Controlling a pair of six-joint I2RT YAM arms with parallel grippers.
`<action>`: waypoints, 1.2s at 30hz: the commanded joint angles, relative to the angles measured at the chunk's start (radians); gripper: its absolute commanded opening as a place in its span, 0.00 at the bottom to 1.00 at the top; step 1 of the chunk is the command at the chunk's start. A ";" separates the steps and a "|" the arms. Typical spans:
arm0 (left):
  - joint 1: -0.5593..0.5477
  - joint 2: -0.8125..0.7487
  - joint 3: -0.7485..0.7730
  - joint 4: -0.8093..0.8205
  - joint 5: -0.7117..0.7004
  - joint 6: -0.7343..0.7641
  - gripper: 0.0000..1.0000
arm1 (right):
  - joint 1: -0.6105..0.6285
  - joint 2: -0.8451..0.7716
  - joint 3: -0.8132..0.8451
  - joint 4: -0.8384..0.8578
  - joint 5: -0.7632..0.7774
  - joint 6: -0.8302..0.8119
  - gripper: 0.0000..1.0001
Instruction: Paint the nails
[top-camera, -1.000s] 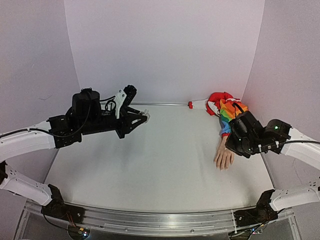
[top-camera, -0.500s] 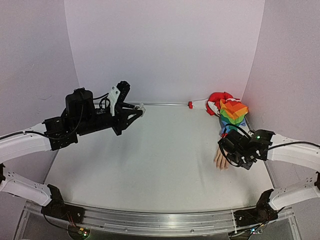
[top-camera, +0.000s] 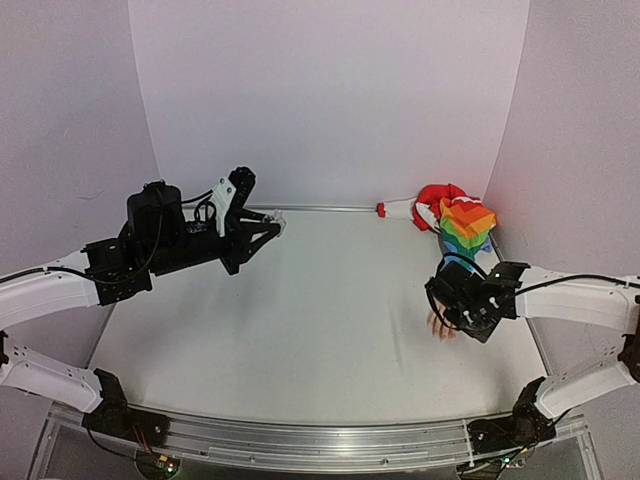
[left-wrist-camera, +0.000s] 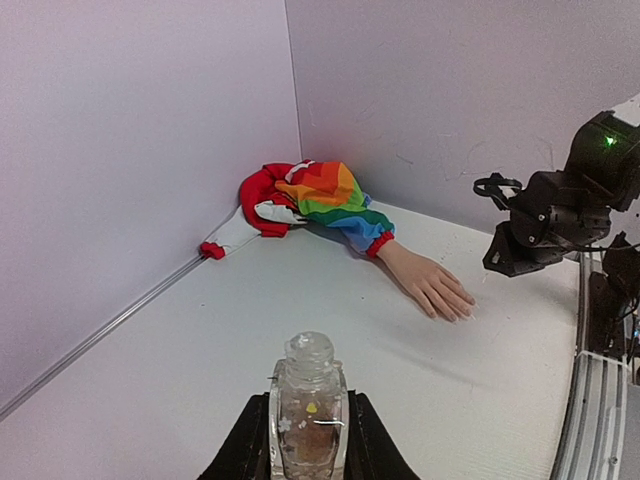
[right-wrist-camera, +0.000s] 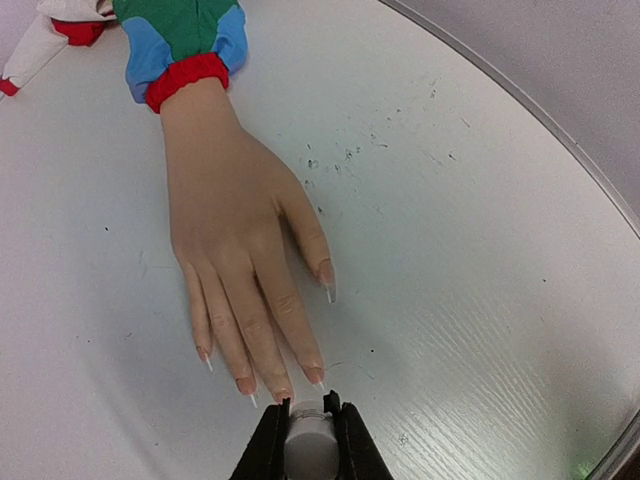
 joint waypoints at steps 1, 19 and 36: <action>0.010 -0.029 -0.002 0.040 -0.020 0.026 0.00 | -0.005 0.042 -0.001 0.035 -0.026 0.018 0.00; 0.036 -0.038 -0.006 0.035 -0.014 0.022 0.00 | -0.005 0.162 0.030 0.114 -0.076 0.023 0.00; 0.045 -0.038 -0.006 0.032 -0.008 0.023 0.00 | -0.005 0.180 0.036 0.101 -0.031 0.077 0.00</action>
